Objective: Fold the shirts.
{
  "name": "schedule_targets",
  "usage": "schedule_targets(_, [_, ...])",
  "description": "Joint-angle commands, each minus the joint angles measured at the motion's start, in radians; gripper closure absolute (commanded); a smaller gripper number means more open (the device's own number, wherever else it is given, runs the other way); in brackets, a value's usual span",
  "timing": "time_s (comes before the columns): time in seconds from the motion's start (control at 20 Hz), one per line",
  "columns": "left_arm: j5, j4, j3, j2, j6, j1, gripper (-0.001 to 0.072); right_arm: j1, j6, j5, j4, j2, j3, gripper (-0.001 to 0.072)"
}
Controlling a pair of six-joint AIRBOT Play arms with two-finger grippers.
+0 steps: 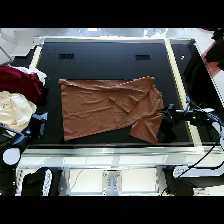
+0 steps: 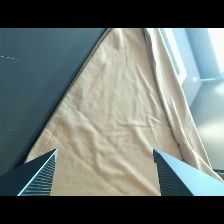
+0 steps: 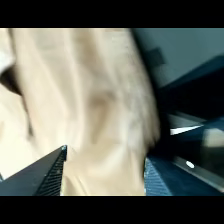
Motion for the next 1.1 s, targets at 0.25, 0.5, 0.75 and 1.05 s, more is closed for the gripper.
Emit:
schedule_targets(0.25, [-0.257, -0.052, -0.042, 0.006, -0.022, 0.001, 0.0494, 0.042, 0.004, 0.031, 0.058, -0.005, 0.116, 0.0691])
schedule_targets(0.5, [-0.3, -0.137, -0.184, 0.006, -0.006, 0.001, 0.0426, 0.042, 0.035, 0.051, 0.027, 0.082, 0.156, 0.0692])
schedule_targets(0.75, [-0.343, -0.173, -0.257, 0.006, -0.006, 0.001, 0.0178, 0.042, 0.04, 0.053, 0.015, 0.127, 0.156, 0.0691])
schedule_targets(1.05, [-0.192, -0.288, -0.347, 0.006, 0.022, 0.001, 0.0195, 0.042, 0.043, 0.058, 0.017, 0.127, 0.156, 0.0691])
